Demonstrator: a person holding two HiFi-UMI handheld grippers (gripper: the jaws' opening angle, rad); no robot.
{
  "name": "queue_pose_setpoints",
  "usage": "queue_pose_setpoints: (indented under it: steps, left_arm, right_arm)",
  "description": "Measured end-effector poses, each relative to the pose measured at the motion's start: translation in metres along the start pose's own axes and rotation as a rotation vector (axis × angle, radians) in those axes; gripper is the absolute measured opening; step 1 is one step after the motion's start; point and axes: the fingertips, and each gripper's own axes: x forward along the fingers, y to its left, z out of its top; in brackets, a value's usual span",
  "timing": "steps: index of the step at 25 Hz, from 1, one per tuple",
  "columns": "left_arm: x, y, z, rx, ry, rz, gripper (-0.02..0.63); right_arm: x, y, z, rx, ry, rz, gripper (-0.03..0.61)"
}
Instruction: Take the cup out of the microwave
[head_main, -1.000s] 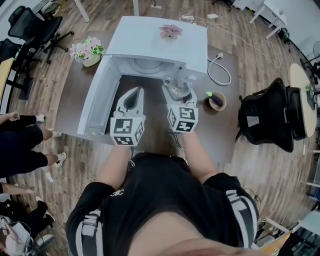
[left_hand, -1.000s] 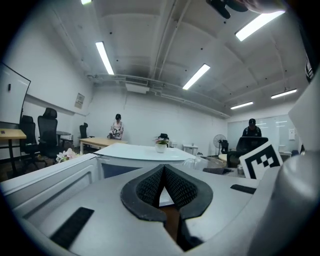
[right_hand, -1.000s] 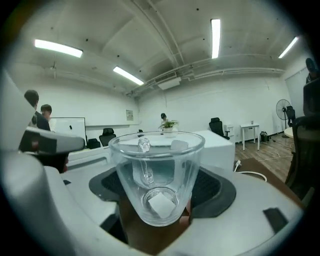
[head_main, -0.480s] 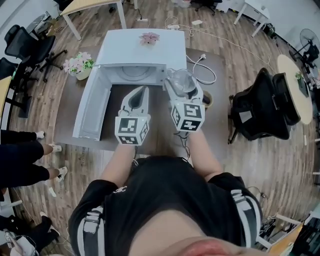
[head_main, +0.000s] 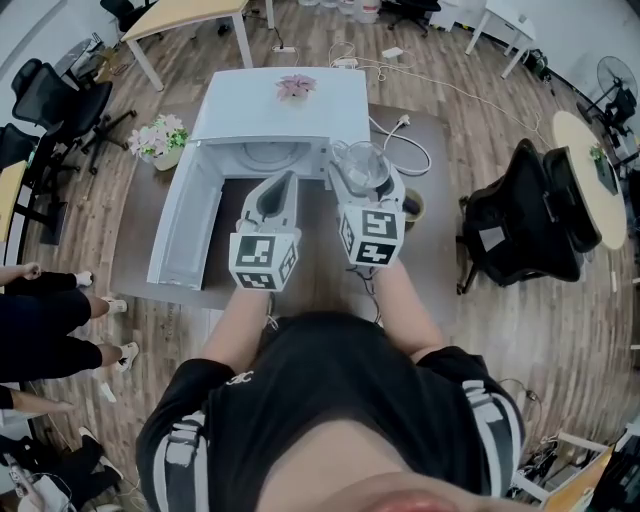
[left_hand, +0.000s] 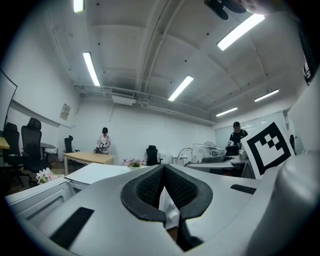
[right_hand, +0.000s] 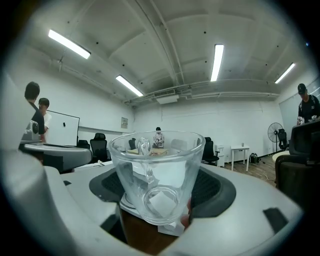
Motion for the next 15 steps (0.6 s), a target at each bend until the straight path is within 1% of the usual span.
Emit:
queue_pose_setpoints:
  steps: [5, 15]
  left_arm:
    - [0.003, 0.002, 0.003, -0.002, -0.006, 0.002, 0.003]
    - [0.014, -0.003, -0.001, 0.002, 0.006, -0.002, 0.003]
  right_arm:
    - [0.005, 0.001, -0.005, 0.005, 0.029, 0.008, 0.379]
    - [0.011, -0.008, -0.014, 0.015, 0.042, 0.020, 0.379]
